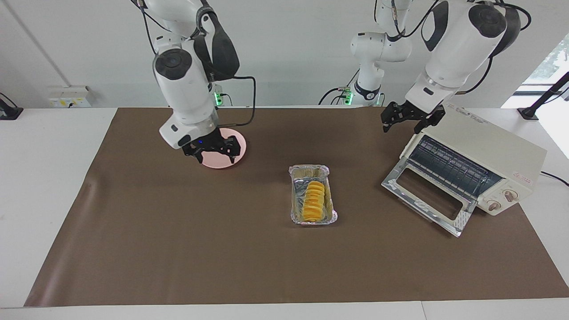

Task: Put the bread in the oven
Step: 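Grasp the foil tray with the left gripper while the right gripper withdraws, then carry the foil tray with the left gripper toward the oven opening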

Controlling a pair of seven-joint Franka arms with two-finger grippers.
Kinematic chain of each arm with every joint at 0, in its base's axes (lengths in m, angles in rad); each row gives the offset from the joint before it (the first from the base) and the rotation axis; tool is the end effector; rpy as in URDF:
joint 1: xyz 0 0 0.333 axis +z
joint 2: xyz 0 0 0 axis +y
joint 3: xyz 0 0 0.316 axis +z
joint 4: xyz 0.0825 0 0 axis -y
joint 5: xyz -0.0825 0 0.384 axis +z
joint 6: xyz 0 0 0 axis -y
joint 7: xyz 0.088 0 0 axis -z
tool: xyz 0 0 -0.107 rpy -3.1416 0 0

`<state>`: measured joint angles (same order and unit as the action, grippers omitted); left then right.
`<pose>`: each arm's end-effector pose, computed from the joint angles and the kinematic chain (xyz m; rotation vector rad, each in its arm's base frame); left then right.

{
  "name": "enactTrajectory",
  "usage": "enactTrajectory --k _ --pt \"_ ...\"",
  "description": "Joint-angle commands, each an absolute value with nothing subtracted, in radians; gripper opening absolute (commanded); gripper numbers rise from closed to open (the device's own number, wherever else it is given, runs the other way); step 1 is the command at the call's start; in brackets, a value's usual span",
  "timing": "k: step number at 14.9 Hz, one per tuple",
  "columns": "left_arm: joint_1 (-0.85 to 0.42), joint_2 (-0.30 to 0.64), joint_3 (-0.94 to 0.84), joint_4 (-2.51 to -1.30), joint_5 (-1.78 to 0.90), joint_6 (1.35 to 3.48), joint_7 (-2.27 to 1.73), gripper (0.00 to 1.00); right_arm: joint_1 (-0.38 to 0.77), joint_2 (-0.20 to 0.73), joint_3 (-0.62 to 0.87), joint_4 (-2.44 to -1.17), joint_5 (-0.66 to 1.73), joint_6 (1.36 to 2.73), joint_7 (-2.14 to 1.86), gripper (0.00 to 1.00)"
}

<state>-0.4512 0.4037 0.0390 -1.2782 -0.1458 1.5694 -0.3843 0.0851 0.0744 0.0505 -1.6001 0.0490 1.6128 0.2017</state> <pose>0.6022 -0.2856 0.5155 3.0559 -0.0339 -0.2357 0.5716 0.0821 0.5723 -3.0963 0.1079 0.1078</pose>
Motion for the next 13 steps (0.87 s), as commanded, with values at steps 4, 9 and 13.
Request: enactTrajectory --k 4,9,13 --pt "-0.643 0.589 0.06 -1.216 -0.138 1.76 -0.591 1.0 -0.017 -0.009 0.064 -1.683 0.012 1.555 0.106 1.0" --pt "-0.698 0.591 0.06 -1.385 -0.13 1.913 -0.629 0.99 -0.064 -0.005 0.064 -1.671 0.015 1.565 0.097 1.0" --pt "-0.704 0.581 0.06 -1.465 -0.13 1.983 -0.632 0.83 -0.077 -0.002 0.064 -1.671 0.014 1.6 0.1 1.0"
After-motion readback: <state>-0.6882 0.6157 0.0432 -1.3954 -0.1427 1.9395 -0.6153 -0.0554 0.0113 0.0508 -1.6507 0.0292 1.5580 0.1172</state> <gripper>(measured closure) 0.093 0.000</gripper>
